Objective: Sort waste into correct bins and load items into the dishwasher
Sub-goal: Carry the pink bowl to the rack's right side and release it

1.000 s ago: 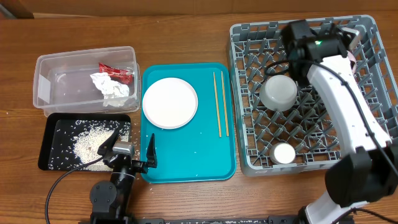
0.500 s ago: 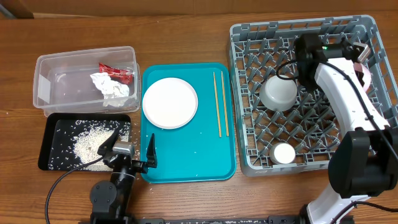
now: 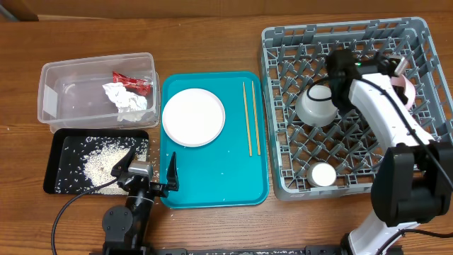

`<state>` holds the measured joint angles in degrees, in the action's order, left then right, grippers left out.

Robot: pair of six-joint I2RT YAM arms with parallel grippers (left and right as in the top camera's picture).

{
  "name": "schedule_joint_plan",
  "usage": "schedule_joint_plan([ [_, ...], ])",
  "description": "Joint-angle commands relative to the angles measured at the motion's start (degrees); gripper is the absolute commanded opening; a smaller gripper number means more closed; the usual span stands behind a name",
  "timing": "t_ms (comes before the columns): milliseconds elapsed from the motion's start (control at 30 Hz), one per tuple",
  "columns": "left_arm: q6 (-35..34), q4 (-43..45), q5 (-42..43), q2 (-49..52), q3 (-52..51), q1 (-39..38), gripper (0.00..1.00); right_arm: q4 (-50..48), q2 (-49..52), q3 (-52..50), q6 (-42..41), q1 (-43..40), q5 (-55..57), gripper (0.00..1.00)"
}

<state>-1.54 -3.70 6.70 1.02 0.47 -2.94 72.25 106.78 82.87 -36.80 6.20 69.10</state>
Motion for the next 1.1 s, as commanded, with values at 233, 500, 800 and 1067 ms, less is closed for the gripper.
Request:
schedule_joint_plan([
  [233, -0.8, -0.1, 0.4, -0.4, -0.2, 0.3, 1.0, -1.0, -0.2, -0.2, 2.4, 1.1, 10.6, 0.04],
  [500, -0.8, -0.1, 0.4, -0.4, -0.2, 0.3, 1.0, -10.7, -0.1, -0.3, 16.5, 0.4, 10.8, 0.04],
  [800, -0.8, -0.1, 0.4, -0.4, -0.2, 0.3, 1.0, -10.7, -0.1, -2.8, 17.6, 0.2, 10.2, 0.04],
  [1067, -0.8, -0.1, 0.4, -0.4, -0.2, 0.3, 1.0, -11.3, -0.1, -5.0, 17.6, 2.8, 8.4, 0.04],
])
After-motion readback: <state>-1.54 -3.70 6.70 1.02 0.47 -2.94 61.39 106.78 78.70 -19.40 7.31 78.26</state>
